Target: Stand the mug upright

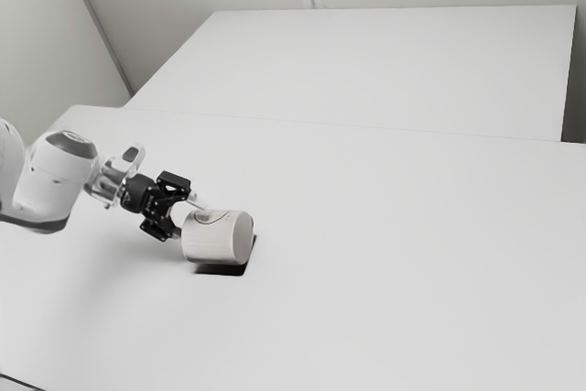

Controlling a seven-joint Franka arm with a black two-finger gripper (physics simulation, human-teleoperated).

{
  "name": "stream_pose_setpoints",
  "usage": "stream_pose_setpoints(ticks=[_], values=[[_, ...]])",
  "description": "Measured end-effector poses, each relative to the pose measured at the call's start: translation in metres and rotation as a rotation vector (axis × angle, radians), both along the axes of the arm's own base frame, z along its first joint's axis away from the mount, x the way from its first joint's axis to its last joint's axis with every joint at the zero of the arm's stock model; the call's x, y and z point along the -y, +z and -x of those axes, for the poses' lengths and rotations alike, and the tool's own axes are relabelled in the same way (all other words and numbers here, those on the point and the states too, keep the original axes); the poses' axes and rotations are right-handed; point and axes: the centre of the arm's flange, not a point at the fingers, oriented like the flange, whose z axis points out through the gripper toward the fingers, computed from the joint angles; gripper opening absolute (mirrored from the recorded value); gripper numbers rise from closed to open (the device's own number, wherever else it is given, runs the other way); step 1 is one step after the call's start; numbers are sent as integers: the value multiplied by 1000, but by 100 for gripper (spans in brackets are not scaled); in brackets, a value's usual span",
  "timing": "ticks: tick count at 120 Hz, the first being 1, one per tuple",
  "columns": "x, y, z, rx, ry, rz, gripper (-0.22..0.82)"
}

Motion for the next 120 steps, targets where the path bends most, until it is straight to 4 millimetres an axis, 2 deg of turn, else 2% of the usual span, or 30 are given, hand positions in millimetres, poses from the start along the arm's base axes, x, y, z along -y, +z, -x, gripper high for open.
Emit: stream_pose_setpoints(ticks=[48, 120], values=[[5, -2, 2, 32, 45, 15, 39], [25, 6, 1, 65, 40, 65, -6]])
